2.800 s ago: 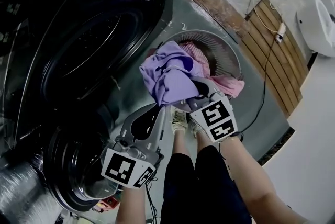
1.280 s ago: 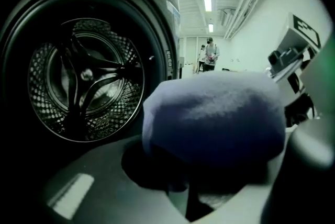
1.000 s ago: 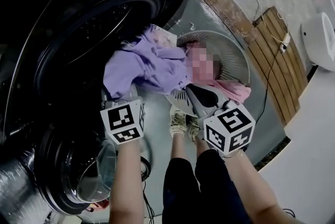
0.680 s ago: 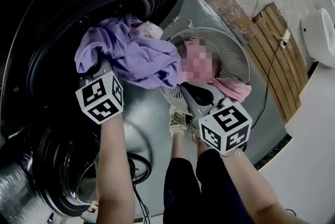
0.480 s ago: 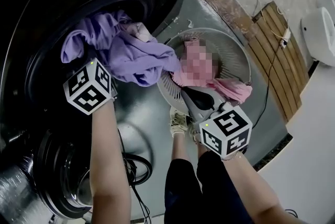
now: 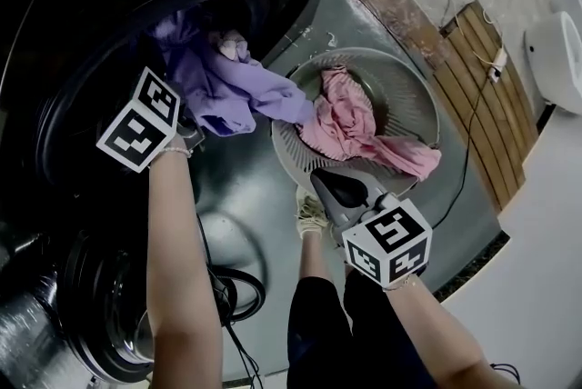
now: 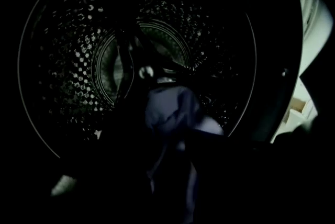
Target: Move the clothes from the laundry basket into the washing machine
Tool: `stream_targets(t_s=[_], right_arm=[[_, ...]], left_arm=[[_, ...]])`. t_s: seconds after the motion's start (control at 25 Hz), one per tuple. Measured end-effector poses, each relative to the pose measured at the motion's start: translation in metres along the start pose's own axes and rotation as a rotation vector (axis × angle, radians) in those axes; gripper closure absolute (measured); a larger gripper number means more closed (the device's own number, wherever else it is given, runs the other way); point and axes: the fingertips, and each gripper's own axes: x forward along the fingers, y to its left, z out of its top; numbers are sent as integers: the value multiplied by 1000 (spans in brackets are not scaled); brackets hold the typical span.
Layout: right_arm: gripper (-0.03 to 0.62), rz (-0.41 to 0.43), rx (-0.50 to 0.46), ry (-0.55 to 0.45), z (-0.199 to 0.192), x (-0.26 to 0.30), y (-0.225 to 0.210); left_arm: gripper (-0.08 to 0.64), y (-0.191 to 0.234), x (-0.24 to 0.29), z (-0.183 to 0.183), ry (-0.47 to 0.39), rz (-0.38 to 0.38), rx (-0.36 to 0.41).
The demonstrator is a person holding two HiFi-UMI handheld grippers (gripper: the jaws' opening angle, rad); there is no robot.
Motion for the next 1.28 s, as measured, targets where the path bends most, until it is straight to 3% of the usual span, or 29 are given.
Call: stream_targets(t_s=[0.28, 0.4, 0.56, 0.76, 0.92, 0.96, 1.08, 1.2, 1.28], right_arm=[[571, -13, -4, -5, 1, -4, -2], [571, -19, 1, -3, -1, -7, -4], [571, -17, 11, -12, -5, -7, -9], [571, -15, 12, -19, -2, -3, -13], [571, -10, -1, -19, -2, -2, -16], [571, -11, -2, -19, -3, -1, -17], [571, -13, -2, -16, -5, -1, -20], [571, -14, 2, -14, -7, 0, -25], [571, -10, 10, -20, -7, -2, -25]], left_arm=[[233, -22, -41, -32, 39, -83, -67], [169, -42, -67, -70, 116, -122, -93], [136, -77, -82, -132, 252, -176, -110], [133, -103, -72, -167, 315, -166, -144], [135, -105, -53, -172, 269, -99, -124], [145, -102, -49, -172, 249, -75, -112], [312, -90, -40, -170, 219, -18, -21], [470, -89, -37, -156, 160, -35, 80], [486, -86, -41, -138, 104, -52, 102]])
